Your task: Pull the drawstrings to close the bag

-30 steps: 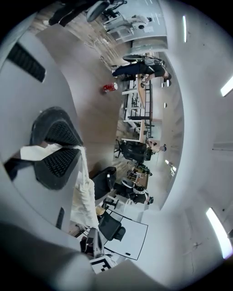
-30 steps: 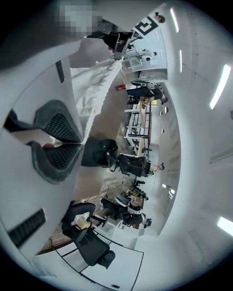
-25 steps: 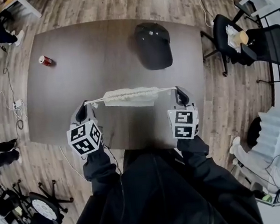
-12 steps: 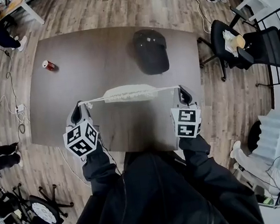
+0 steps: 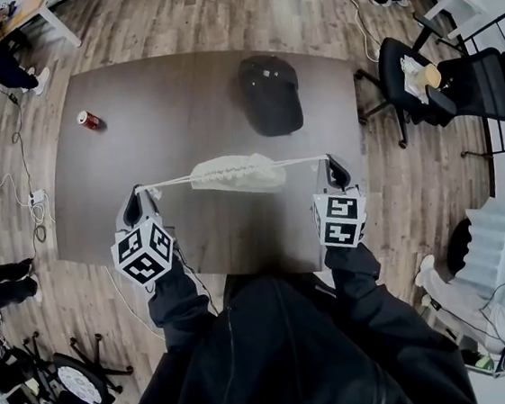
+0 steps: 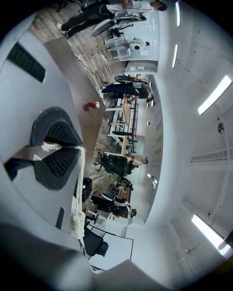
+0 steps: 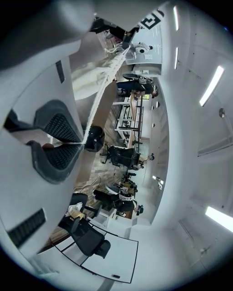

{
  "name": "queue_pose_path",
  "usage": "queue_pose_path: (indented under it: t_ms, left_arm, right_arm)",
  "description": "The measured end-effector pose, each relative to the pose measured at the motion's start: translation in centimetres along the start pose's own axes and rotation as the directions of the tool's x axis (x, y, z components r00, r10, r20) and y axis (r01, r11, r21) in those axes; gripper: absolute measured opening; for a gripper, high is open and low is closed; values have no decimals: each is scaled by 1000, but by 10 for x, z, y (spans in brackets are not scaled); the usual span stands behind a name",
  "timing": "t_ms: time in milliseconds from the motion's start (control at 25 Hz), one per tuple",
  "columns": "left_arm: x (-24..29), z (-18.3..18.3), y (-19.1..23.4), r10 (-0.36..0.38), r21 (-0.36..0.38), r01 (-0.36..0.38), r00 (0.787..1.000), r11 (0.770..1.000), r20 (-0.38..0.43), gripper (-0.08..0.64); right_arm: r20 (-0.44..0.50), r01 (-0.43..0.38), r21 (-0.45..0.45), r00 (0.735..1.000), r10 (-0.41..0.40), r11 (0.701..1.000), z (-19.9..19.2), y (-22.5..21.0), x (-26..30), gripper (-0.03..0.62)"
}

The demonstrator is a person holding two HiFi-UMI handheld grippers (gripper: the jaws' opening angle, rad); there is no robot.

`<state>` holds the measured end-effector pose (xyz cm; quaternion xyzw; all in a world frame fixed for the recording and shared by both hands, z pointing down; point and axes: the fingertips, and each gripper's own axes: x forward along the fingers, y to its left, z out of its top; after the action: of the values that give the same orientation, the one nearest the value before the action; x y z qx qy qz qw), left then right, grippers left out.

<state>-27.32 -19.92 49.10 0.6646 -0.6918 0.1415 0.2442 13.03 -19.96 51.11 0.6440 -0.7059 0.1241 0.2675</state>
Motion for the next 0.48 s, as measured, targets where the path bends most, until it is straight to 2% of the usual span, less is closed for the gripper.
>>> queue_pose_path:
  t_ms: [480]
  left_arm:
    - [-3, 0, 11, 45, -25, -45, 999, 999, 5, 34]
  right_arm:
    - [-17, 32, 12, 999, -32, 999, -7, -18, 1, 28]
